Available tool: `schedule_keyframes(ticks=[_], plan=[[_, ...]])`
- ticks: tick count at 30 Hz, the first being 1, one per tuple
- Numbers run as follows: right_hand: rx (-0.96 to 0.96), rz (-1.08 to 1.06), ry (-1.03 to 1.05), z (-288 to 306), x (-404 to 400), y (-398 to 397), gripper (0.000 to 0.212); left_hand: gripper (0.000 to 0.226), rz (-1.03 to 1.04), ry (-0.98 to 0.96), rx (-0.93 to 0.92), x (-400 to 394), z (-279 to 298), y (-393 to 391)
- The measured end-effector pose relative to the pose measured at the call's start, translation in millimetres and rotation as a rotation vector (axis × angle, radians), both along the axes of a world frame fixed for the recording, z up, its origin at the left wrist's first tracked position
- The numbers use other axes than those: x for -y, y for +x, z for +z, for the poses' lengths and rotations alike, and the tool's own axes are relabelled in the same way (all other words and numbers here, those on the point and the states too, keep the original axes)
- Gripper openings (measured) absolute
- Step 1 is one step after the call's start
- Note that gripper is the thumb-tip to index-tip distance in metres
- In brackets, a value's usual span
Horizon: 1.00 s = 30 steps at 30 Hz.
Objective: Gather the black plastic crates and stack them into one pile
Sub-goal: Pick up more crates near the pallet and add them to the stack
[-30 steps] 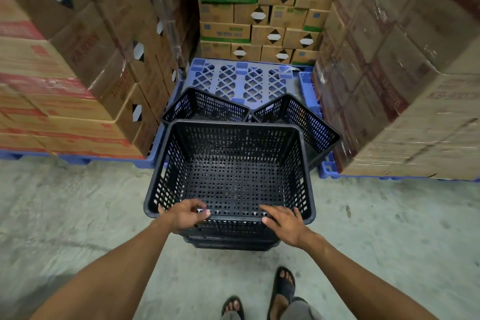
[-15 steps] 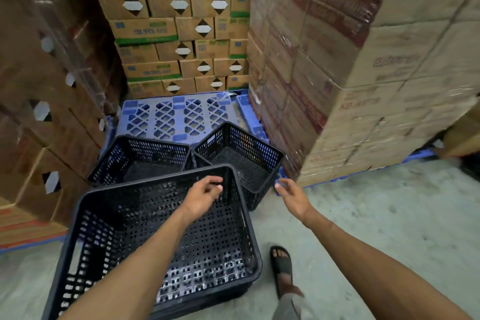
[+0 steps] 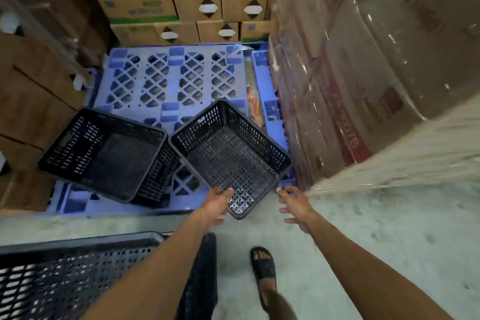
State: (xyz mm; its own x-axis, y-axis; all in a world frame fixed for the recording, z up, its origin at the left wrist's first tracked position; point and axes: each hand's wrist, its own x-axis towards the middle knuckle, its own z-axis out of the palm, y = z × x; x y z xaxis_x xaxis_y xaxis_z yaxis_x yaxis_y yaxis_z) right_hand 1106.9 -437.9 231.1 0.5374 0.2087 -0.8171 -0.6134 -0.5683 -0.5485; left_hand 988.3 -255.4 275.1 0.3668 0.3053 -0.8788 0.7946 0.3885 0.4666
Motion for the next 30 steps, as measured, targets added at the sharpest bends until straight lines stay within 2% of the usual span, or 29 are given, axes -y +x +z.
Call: schedule_keyframes(ticks=[3, 6, 11, 14, 17, 19, 22, 26, 30], plan=[[-0.071, 0.012, -0.042, -51.5, -12.5, 41.5, 0.05, 0.064, 0.149, 0.064, -0.009, -8.2, -58.5, 26.8], [-0.154, 0.015, -0.025, -109.7, -22.2, 69.0, 0.065, 0.058, 0.205, 0.169, -0.042, -20.2, -126.7, 41.2], [-0.287, -0.047, -0.018, -196.2, -42.6, 92.5, 0.084, 0.07, 0.273, 0.093, -0.187, -38.6, -229.2, 48.1], [-0.338, -0.157, -0.005, -239.6, -54.0, 100.1, 0.082, 0.046, 0.354, 0.089, -0.178, -49.8, -271.6, 52.6], [-0.333, -0.292, 0.019, -262.0, -57.4, 101.9, 0.06, 0.049, 0.454, 0.159, -0.11, -58.5, -296.5, 51.6], [-0.27, -0.376, 0.043, -265.0, -57.3, 102.4, 0.052, 0.056, 0.426, 0.236, -0.084, -59.6, -301.6, 51.1], [-0.16, -0.467, 0.087, -242.1, -61.5, 100.6, 0.063, 0.065, 0.428, 0.28, -0.052, -59.9, -281.6, 54.7], [-0.089, -0.527, 0.072, -188.6, -53.6, 86.1, 0.064, 0.068, 0.395, 0.283, 0.005, -59.1, -224.8, 54.8], [-0.009, -0.486, 0.112, -120.1, -41.6, 72.2, 0.046, 0.065, 0.345, 0.301, 0.032, -56.1, -152.7, 44.6]])
